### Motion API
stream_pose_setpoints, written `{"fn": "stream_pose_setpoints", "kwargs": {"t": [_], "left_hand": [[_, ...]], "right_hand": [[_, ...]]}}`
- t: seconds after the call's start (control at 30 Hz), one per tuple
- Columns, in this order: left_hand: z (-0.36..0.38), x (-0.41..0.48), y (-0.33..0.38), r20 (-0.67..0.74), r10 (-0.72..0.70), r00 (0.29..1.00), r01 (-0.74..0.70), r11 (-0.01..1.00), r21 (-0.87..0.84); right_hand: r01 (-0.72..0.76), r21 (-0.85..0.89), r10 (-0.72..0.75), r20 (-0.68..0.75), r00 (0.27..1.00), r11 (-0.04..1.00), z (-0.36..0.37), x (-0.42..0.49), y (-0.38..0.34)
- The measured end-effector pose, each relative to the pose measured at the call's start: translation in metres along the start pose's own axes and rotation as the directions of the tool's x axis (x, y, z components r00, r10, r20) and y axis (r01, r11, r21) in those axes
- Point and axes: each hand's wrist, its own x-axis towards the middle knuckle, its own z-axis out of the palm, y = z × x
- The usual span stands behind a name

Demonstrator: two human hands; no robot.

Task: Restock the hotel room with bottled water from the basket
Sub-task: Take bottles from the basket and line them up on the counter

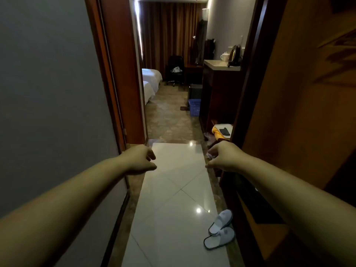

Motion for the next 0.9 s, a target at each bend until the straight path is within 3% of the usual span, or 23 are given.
{"fn": "stream_pose_setpoints", "kwargs": {"t": [0.47,0.9], "left_hand": [[-0.044,0.097,-0.086,0.030,0.015,0.999,-0.015,1.000,-0.002],[-0.044,0.178,-0.102,0.012,0.030,0.999,-0.030,0.999,-0.023]], "right_hand": [[0.049,-0.065,-0.047,0.034,0.998,0.997,0.018,0.134,-0.055],[0.023,0.026,-0.022,-0.062,0.998,0.999,0.022,0.210,-0.046]]}}
